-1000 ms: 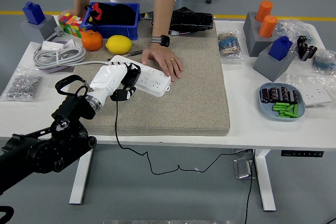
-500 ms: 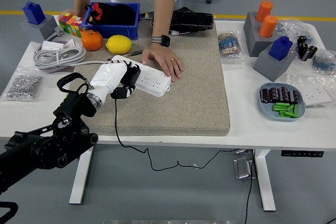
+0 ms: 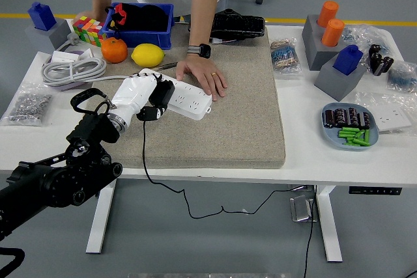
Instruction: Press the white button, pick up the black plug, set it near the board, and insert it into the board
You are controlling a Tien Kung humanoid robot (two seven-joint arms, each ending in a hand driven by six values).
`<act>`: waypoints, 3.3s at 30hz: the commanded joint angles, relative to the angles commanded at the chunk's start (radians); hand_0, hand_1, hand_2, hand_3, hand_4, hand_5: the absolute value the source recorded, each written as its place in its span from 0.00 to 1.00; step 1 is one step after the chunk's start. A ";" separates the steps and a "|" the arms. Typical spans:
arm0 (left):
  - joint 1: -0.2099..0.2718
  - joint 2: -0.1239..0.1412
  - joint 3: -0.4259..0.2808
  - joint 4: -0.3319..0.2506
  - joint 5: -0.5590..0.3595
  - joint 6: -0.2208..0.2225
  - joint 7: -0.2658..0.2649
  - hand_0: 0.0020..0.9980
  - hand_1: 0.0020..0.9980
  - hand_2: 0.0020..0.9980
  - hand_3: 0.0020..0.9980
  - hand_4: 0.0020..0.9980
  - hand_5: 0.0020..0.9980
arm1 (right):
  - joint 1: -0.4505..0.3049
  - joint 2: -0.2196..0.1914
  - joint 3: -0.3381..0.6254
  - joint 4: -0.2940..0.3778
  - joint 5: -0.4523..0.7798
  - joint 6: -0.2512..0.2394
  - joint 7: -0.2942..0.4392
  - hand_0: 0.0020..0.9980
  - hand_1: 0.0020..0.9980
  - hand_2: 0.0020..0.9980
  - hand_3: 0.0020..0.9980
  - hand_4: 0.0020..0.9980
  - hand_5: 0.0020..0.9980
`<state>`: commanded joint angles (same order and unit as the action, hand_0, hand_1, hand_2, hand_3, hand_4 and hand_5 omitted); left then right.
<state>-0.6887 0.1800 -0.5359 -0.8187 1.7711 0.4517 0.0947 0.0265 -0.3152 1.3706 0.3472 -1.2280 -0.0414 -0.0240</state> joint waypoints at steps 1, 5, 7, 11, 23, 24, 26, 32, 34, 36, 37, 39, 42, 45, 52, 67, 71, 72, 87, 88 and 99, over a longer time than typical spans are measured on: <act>0.000 -0.001 0.000 0.001 0.000 0.000 0.000 0.83 0.82 0.75 0.70 0.73 0.00 | 0.000 0.000 0.000 0.000 0.000 0.000 0.000 0.75 0.62 0.60 0.60 0.66 0.35; -0.006 -0.009 0.006 0.020 -0.008 -0.008 0.006 0.83 0.82 0.75 0.70 0.73 0.00 | -0.001 0.000 -0.002 -0.001 0.000 0.000 0.000 0.75 0.62 0.60 0.60 0.66 0.35; -0.010 -0.014 0.010 0.029 -0.015 -0.010 0.005 0.83 0.82 0.75 0.70 0.73 0.00 | 0.000 0.000 -0.001 -0.001 0.000 0.000 0.000 0.75 0.62 0.60 0.60 0.66 0.35; -0.017 -0.023 0.012 0.042 -0.020 -0.012 0.004 0.84 0.82 0.76 0.71 0.73 0.06 | 0.001 0.000 0.000 0.000 0.001 0.000 0.001 0.75 0.62 0.60 0.60 0.66 0.35; -0.021 -0.028 0.006 0.034 -0.024 0.001 -0.012 0.84 0.82 0.76 0.72 0.74 0.09 | 0.000 0.000 0.000 0.002 0.001 -0.001 0.002 0.75 0.62 0.60 0.60 0.65 0.35; -0.021 -0.027 0.004 0.031 -0.026 0.007 -0.016 0.84 0.82 0.76 0.72 0.74 0.09 | 0.000 0.000 0.000 0.002 0.001 -0.001 0.002 0.75 0.62 0.60 0.60 0.65 0.35; -0.019 -0.025 -0.003 0.025 -0.026 0.021 -0.024 0.84 0.82 0.76 0.72 0.74 0.09 | 0.000 0.000 0.001 0.002 0.001 -0.001 0.002 0.75 0.62 0.60 0.60 0.65 0.35; -0.010 -0.018 -0.049 -0.016 -0.023 0.072 -0.052 0.88 0.90 0.85 0.82 0.82 0.34 | -0.001 0.002 0.002 0.001 0.000 0.000 0.002 0.75 0.62 0.60 0.60 0.65 0.35; -0.007 -0.016 -0.071 -0.038 -0.015 0.081 -0.058 0.91 0.93 0.90 0.88 0.85 0.47 | -0.001 0.002 0.003 0.002 -0.001 0.000 0.002 0.74 0.62 0.60 0.60 0.65 0.35; 0.001 -0.013 -0.101 -0.060 -0.007 0.087 -0.060 0.91 0.93 0.90 0.88 0.85 0.47 | 0.000 0.003 0.004 0.002 -0.001 0.000 0.002 0.74 0.62 0.60 0.60 0.65 0.35; 0.005 -0.012 -0.116 -0.069 -0.004 0.090 -0.062 0.91 0.93 0.90 0.88 0.85 0.47 | 0.000 0.003 0.005 0.002 -0.001 0.000 0.002 0.74 0.62 0.60 0.60 0.65 0.35; 0.019 -0.008 -0.157 -0.094 0.003 0.097 -0.071 0.91 0.94 0.91 0.88 0.85 0.50 | 0.000 0.003 0.004 0.002 -0.002 0.000 0.002 0.74 0.62 0.60 0.60 0.65 0.35; 0.045 0.003 -0.232 -0.131 0.013 0.098 -0.082 0.91 0.94 0.91 0.88 0.85 0.50 | -0.002 0.003 0.002 0.001 -0.003 0.000 0.001 0.74 0.62 0.60 0.60 0.65 0.35; 0.071 0.024 -0.302 -0.166 0.008 0.088 -0.085 0.91 0.92 0.86 0.86 0.85 0.50 | -0.003 0.003 0.003 -0.002 -0.005 0.000 0.001 0.75 0.62 0.60 0.59 0.65 0.35; 0.122 0.075 -0.433 -0.198 0.019 0.054 -0.069 0.91 0.91 0.85 0.85 0.85 0.51 | -0.002 0.001 0.003 -0.005 -0.006 0.000 0.000 0.75 0.62 0.60 0.60 0.65 0.35; 0.243 0.142 -0.671 -0.235 -0.011 0.016 -0.054 0.91 0.89 0.84 0.84 0.84 0.51 | 0.005 -0.001 0.010 -0.012 -0.010 0.005 -0.010 0.75 0.62 0.60 0.60 0.65 0.34; 0.268 0.152 -0.729 -0.256 -0.004 0.010 -0.049 0.90 0.89 0.84 0.83 0.84 0.52 | 0.005 -0.004 0.013 -0.014 -0.010 0.004 -0.010 0.75 0.62 0.60 0.60 0.65 0.34; 0.271 0.153 -0.735 -0.258 -0.003 0.009 -0.049 0.90 0.89 0.84 0.83 0.84 0.52 | 0.006 -0.004 0.013 -0.015 -0.010 0.004 -0.010 0.75 0.62 0.60 0.60 0.65 0.34; 0.311 0.190 -0.851 -0.275 -0.028 -0.018 -0.057 0.90 0.88 0.83 0.83 0.83 0.51 | 0.012 -0.011 0.034 -0.019 -0.012 0.004 -0.009 0.75 0.62 0.60 0.60 0.65 0.34; 0.313 0.190 -0.856 -0.278 -0.027 -0.019 -0.056 0.90 0.88 0.83 0.83 0.83 0.51 | 0.013 -0.011 0.036 -0.020 -0.012 0.004 -0.009 0.75 0.62 0.60 0.60 0.65 0.34; 0.322 0.183 -0.888 -0.305 -0.018 -0.024 -0.056 0.90 0.88 0.83 0.83 0.83 0.50 | 0.020 -0.015 0.067 -0.018 -0.021 0.005 -0.006 0.75 0.62 0.60 0.60 0.66 0.35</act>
<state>-0.3663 0.3627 -1.4242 -1.1236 1.7528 0.4278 0.0389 0.0464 -0.3305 1.4377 0.3295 -1.2488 -0.0369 -0.0297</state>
